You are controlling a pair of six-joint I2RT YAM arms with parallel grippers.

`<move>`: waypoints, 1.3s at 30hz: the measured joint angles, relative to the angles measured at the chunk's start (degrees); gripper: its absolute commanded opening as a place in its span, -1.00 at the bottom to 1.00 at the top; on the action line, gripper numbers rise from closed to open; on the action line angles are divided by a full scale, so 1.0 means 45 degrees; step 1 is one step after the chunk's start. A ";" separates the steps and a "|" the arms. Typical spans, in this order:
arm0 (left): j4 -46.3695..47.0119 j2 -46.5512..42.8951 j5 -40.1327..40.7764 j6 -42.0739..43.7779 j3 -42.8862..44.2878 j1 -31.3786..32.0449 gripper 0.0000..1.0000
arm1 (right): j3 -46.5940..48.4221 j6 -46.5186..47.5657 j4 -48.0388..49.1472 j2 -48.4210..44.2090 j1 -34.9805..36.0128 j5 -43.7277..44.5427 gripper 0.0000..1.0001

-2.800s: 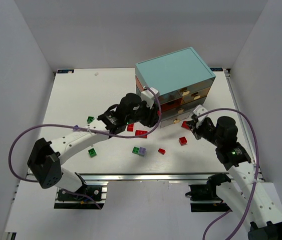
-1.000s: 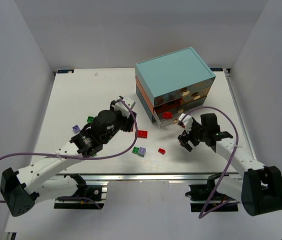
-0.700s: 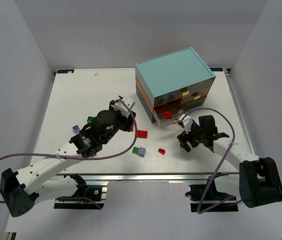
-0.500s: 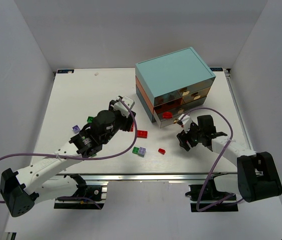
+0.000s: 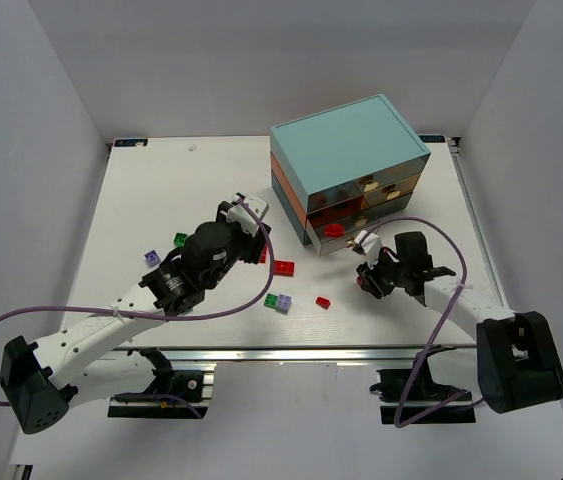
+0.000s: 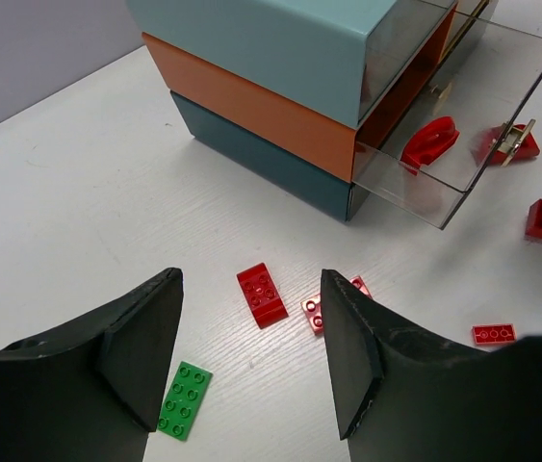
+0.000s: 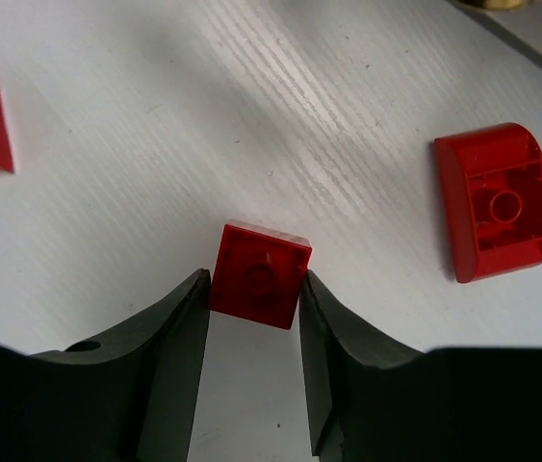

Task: Sort the legos into containers by color

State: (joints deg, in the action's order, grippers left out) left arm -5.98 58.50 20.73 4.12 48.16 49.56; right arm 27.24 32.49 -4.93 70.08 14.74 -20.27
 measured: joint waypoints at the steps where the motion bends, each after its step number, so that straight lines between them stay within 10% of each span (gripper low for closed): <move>1: 0.0010 0.0000 0.0024 0.0000 0.0000 0.0000 0.38 | 0.0000 0.0189 -0.0170 -0.0175 0.0000 -0.0068 -0.79; 13: 0.0019 0.0058 -0.0039 0.0039 -0.0005 0.0000 0.39 | 0.2443 0.3599 -0.6071 -0.4925 0.0029 -0.4153 -0.97; 28: -0.0010 0.1253 -0.0466 0.0131 -0.0005 0.0000 0.44 | 0.4624 -0.1302 -0.1069 -0.1438 0.0228 -0.3648 -0.80; 39: -0.0107 0.1773 -0.0602 0.0131 -0.0005 0.0000 0.45 | 0.5513 -0.2662 0.0238 0.0568 0.0316 -0.2633 0.20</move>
State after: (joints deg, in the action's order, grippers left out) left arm -6.46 66.48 18.02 4.71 48.14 49.56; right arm 52.05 20.51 -3.86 72.64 16.16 -32.12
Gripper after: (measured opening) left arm 0.722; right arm 0.515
